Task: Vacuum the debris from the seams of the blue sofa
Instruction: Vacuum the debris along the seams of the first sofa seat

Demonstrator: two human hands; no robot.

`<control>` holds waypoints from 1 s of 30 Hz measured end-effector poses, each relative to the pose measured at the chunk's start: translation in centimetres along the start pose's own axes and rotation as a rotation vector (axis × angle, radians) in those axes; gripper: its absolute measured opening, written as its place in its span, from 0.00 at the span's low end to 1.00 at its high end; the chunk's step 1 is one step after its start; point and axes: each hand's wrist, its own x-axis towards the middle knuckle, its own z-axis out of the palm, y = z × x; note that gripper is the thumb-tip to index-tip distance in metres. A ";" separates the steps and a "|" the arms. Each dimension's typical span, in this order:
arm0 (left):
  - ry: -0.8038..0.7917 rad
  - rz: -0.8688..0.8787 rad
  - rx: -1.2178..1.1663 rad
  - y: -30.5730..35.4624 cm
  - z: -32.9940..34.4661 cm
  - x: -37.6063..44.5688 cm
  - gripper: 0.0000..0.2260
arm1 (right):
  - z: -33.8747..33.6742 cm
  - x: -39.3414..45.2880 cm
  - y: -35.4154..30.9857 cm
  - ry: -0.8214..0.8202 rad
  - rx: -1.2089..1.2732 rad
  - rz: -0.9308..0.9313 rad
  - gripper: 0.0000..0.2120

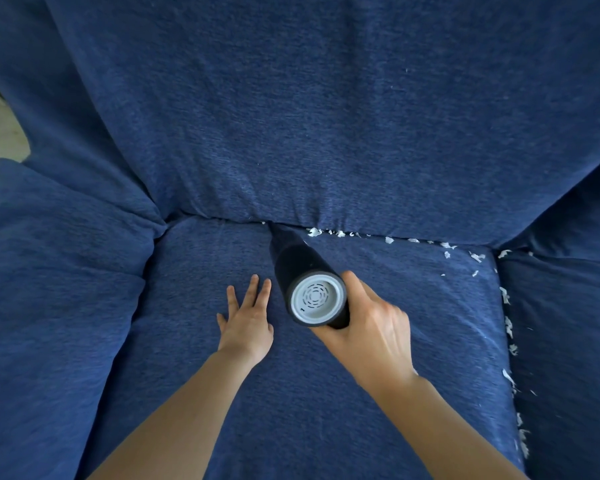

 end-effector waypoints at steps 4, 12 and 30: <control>0.025 -0.039 -0.020 0.8 -0.7 -0.6 0.33 | 0.7 1.9 0.1 -0.041 -0.074 -0.120 0.18; -0.021 0.013 0.008 -0.1 -0.2 -0.1 0.34 | 0.6 3.0 0.2 -0.061 -0.079 -0.152 0.19; -0.003 0.025 0.046 -0.4 0.3 0.0 0.31 | 0.0 3.1 -0.6 -0.050 0.035 -0.138 0.18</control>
